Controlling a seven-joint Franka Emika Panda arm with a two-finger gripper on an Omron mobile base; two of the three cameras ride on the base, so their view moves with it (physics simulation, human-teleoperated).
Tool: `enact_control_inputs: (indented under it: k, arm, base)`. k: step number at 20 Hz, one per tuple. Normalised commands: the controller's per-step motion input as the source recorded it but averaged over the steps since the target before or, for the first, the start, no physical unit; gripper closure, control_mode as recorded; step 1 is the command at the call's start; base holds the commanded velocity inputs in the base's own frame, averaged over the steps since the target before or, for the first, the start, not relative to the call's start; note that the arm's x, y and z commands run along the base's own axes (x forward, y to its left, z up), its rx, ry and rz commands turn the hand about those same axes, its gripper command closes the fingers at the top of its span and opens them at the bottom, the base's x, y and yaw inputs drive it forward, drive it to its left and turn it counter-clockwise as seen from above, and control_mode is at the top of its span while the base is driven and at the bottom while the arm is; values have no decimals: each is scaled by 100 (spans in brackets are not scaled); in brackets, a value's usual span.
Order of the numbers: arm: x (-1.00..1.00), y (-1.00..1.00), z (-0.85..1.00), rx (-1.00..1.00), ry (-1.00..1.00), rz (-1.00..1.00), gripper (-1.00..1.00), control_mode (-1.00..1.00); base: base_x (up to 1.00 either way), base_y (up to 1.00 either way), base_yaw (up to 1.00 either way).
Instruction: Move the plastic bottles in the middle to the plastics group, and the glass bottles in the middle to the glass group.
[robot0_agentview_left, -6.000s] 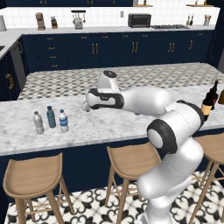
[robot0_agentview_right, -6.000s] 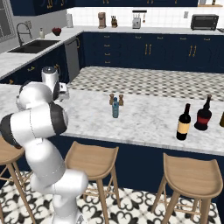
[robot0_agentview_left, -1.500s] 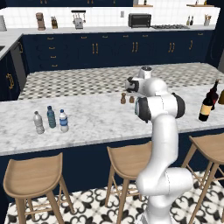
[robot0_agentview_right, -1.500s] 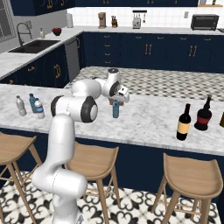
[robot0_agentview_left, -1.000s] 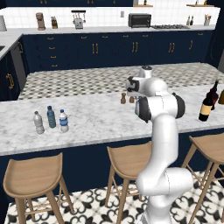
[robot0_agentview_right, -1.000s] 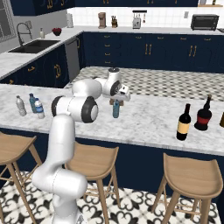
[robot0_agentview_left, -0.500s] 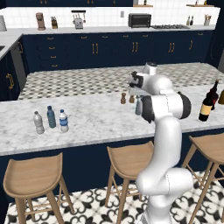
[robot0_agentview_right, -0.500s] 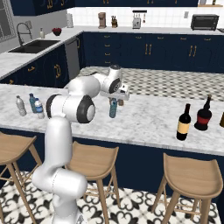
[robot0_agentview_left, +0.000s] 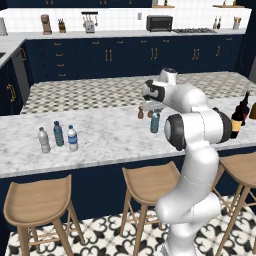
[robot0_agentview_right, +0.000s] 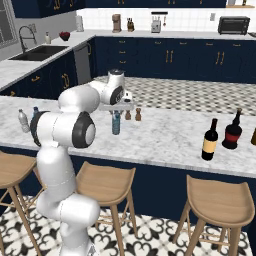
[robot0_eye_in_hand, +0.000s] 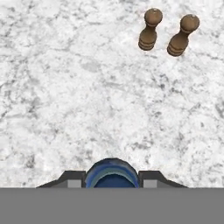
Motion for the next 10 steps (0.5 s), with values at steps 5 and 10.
enact_control_inputs:
  k: [5, 10]
  arm:
    - [-61, 76, 22, -2, 0, 35, 100, -100]
    - [-49, 84, 19, 0, 0, 30, 100, -100]
  base:
    - [0, 0, 0]
    - [0, 0, 0]
